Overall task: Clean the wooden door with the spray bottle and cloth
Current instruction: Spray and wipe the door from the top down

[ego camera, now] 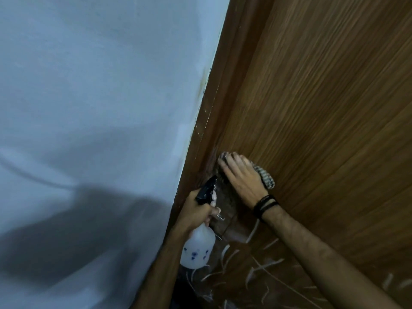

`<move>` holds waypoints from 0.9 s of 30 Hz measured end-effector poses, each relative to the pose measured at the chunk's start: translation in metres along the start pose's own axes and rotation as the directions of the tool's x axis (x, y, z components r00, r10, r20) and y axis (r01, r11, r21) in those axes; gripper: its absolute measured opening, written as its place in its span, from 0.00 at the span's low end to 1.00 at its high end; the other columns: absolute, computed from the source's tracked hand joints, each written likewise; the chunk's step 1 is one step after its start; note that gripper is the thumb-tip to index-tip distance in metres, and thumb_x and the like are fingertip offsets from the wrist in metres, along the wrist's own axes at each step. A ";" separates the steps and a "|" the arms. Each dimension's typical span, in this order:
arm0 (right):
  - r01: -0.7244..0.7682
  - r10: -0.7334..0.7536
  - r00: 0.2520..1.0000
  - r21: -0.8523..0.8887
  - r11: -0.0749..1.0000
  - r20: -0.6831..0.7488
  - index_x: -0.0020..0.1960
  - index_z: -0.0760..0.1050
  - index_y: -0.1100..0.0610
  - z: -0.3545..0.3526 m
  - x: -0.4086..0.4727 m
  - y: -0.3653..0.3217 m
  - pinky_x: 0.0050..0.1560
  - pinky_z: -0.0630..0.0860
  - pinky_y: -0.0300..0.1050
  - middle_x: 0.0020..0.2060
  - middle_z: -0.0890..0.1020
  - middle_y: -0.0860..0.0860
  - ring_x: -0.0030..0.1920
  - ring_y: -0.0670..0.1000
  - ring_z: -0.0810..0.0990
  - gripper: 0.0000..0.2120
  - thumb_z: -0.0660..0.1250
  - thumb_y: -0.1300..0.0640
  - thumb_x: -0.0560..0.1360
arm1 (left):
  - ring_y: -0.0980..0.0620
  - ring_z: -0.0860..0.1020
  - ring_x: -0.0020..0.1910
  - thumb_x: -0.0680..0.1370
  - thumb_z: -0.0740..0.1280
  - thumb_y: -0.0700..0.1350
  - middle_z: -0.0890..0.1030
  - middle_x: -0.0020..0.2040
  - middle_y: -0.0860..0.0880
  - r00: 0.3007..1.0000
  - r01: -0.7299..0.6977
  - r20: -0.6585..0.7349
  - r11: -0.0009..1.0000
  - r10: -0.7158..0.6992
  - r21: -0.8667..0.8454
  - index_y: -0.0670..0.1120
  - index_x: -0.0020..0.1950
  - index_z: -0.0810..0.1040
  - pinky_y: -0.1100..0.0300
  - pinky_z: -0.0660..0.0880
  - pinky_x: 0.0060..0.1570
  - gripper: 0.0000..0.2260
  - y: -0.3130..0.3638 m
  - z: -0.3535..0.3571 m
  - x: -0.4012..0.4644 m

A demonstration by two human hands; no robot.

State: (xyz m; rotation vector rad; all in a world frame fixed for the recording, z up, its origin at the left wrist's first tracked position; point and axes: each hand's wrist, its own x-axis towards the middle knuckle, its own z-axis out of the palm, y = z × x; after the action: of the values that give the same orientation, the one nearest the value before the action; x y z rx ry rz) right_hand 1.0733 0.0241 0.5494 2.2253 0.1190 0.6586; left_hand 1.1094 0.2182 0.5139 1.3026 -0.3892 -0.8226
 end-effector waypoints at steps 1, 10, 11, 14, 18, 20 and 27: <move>-0.091 0.093 0.994 0.029 0.995 -0.065 0.71 0.70 0.63 -0.003 0.010 0.008 0.72 0.60 0.55 0.65 0.74 0.62 0.67 0.62 0.67 0.22 0.53 0.64 0.78 | 0.55 0.70 0.27 0.74 0.67 0.27 0.75 0.33 0.50 1.000 0.003 0.007 1.000 -0.003 -0.002 0.46 0.44 0.75 0.59 0.69 0.29 0.13 -0.001 0.000 0.000; -0.137 0.146 0.985 0.093 0.986 -0.095 0.67 0.74 0.64 0.014 0.023 -0.018 0.70 0.63 0.55 0.62 0.80 0.62 0.65 0.61 0.74 0.19 0.55 0.65 0.78 | 0.51 0.71 0.31 0.74 0.69 0.28 0.75 0.39 0.44 0.999 0.041 -0.014 0.999 -0.040 0.013 0.45 0.44 0.76 0.60 0.70 0.30 0.12 -0.008 -0.005 0.001; -0.071 0.075 0.996 0.081 0.994 -0.046 0.65 0.77 0.63 0.017 0.015 -0.028 0.69 0.65 0.54 0.61 0.81 0.61 0.64 0.60 0.77 0.20 0.54 0.65 0.78 | 0.50 0.72 0.33 0.74 0.69 0.28 0.76 0.39 0.44 0.999 0.041 -0.020 0.999 -0.040 0.018 0.45 0.45 0.76 0.60 0.71 0.30 0.12 -0.007 -0.006 0.000; 0.093 -0.101 0.992 0.105 0.990 0.078 0.56 0.83 0.60 0.022 -0.007 -0.049 0.65 0.71 0.52 0.59 0.83 0.59 0.60 0.59 0.81 0.20 0.54 0.62 0.76 | 0.50 0.76 0.35 0.74 0.71 0.30 0.79 0.39 0.46 0.996 0.062 -0.061 0.997 -0.059 0.039 0.45 0.47 0.78 0.59 0.74 0.33 0.10 -0.005 -0.008 -0.001; 0.061 -0.064 0.997 0.074 0.995 0.050 0.63 0.80 0.62 0.020 0.000 -0.036 0.67 0.66 0.53 0.60 0.81 0.59 0.62 0.60 0.76 0.21 0.53 0.63 0.77 | 0.52 0.75 0.31 0.75 0.70 0.30 0.79 0.39 0.45 0.998 0.040 -0.045 0.997 -0.037 0.059 0.46 0.45 0.78 0.58 0.72 0.32 0.11 -0.007 -0.012 0.000; -0.090 0.095 0.994 0.083 0.992 -0.054 0.66 0.75 0.63 0.013 0.016 -0.018 0.69 0.63 0.55 0.63 0.79 0.61 0.64 0.61 0.70 0.20 0.54 0.64 0.78 | 0.53 0.73 0.29 0.75 0.69 0.29 0.77 0.39 0.45 0.999 0.035 -0.030 0.998 -0.033 0.044 0.47 0.45 0.77 0.59 0.71 0.31 0.12 -0.007 -0.012 0.000; -0.276 0.310 0.932 0.184 0.943 -0.189 0.67 0.72 0.65 0.014 0.037 -0.017 0.70 0.66 0.56 0.62 0.79 0.62 0.65 0.60 0.70 0.16 0.58 0.68 0.79 | 0.54 0.71 0.29 0.74 0.67 0.27 0.76 0.37 0.47 0.998 0.050 -0.025 0.999 -0.049 0.021 0.47 0.44 0.77 0.59 0.69 0.29 0.14 -0.011 -0.007 0.002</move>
State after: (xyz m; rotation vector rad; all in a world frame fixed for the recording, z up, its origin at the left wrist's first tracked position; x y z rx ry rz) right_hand 1.1142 0.0369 0.5447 2.3367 -0.0594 1.0896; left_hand 1.1119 0.2214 0.5011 1.3457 -0.3481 -0.8451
